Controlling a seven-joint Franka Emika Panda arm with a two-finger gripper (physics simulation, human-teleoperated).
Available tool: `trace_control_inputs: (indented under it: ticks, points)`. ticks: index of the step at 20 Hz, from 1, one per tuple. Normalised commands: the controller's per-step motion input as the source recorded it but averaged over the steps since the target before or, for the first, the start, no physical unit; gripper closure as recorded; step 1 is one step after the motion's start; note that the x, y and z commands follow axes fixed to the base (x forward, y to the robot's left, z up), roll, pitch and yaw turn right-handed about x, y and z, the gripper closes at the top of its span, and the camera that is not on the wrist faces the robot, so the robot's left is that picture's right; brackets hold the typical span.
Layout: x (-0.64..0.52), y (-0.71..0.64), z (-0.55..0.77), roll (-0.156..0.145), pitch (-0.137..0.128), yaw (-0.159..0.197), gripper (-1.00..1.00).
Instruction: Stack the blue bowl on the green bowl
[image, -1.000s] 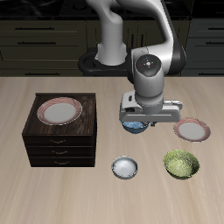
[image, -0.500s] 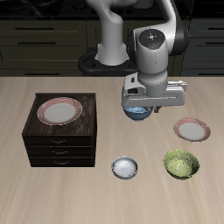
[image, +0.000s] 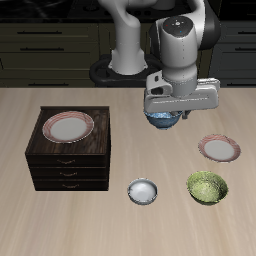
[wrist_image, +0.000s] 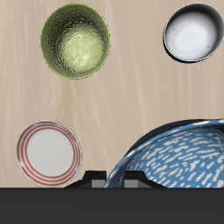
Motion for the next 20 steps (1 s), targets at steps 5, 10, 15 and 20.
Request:
trace_control_inputs:
  ticks: [5, 10, 15, 20]
  points:
    - [0.22, 0.11, 0.20, -0.005, -0.022, 0.015, 1.00]
    - [0.21, 0.15, 0.23, -0.006, -0.033, 0.016, 1.00]
    - [0.19, 0.20, 0.14, 0.004, -0.007, -0.005, 1.00]
    - [0.18, 0.23, 0.14, 0.001, -0.013, 0.006, 1.00]
